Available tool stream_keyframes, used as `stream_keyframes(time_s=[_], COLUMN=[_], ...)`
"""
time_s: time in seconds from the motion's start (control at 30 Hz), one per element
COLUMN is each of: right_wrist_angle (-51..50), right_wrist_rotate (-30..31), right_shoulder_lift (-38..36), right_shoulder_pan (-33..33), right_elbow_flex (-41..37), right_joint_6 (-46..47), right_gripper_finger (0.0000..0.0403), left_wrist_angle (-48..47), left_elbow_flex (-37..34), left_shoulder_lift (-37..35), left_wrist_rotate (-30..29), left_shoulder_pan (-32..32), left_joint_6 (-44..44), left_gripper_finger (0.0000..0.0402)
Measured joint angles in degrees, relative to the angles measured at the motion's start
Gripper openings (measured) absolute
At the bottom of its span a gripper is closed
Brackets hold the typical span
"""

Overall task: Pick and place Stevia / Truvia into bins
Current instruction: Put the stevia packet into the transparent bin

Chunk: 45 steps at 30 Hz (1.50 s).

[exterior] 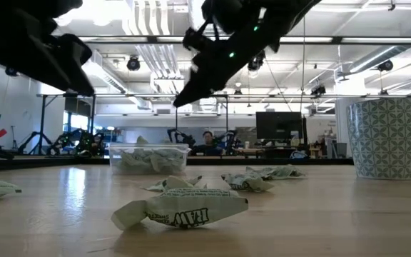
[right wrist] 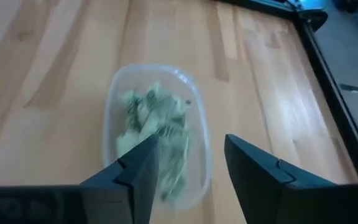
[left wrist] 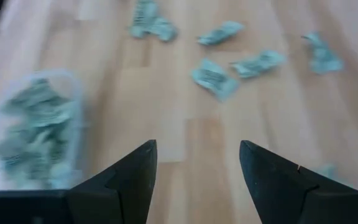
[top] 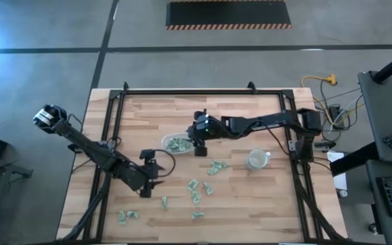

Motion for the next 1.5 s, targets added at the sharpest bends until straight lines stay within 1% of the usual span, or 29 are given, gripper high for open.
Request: stream_keyframes(time_s=[0.07,0.13,0.23,0.3,0.47,0.63,0.8,0.93,1.07,1.33,1.43,1.5], right_wrist_angle=[-3.6,-5.9,-5.8,-5.7,-4.1,0.2,1.5,3.6,4.1,4.2,4.3,4.2], right_wrist_rotate=[-1.0,-3.5,-6.4,-7.9,-8.1,-8.1,-7.4,-7.2,-7.2,-6.8,-6.8,-6.7], right_shoulder_lift=[-2.1,-4.0,-6.9,-8.9,-13.9,-18.9,-22.6,-24.0,-24.4,-24.2,-24.2,-24.2], right_shoulder_pan=[0.5,1.0,2.0,2.7,4.9,6.8,8.3,9.1,9.4,9.4,9.4,9.4], right_elbow_flex=[-0.7,-2.0,-5.2,-7.6,-13.9,-19.8,-23.0,-25.1,-25.9,-26.7,-26.7,-26.7], right_joint_6=[-0.4,-1.1,-1.2,-1.2,-0.3,3.1,5.2,6.1,6.4,6.6,6.6,6.6], right_gripper_finger=[0.0173,0.0173,0.0173,0.0173,0.0171,0.0162,0.0152,0.0145,0.0139,0.0129,0.0127,0.0127], left_wrist_angle=[1.4,3.7,7.9,10.5,13.7,13.6,13.8,14.2,14.4,14.2,14.2,14.2], left_elbow_flex=[0.0,0.0,0.0,0.0,0.0,0.6,1.0,1.0,1.1,1.0,1.0,1.0], left_shoulder_lift=[0.8,2.0,5.1,7.3,13.4,19.0,21.9,23.7,24.0,23.3,23.3,23.3], left_wrist_rotate=[1.3,2.2,4.7,5.3,8.3,10.8,11.4,11.5,11.8,11.6,11.6,11.0], left_shoulder_pan=[-1.5,-3.2,-5.2,-6.2,-6.9,-7.0,-7.0,-7.0,-7.1,-7.0,-6.9,-6.9], left_joint_6=[0.0,-0.2,-0.2,-0.4,-1.7,-1.6,-1.6,-1.6,-1.6,-1.6,-1.6,-1.6], left_gripper_finger=[0.0212,0.0212,0.0212,0.0212,0.0212,0.0212,0.0212,0.0207,0.0178,0.0088,0.0069,0.0063])
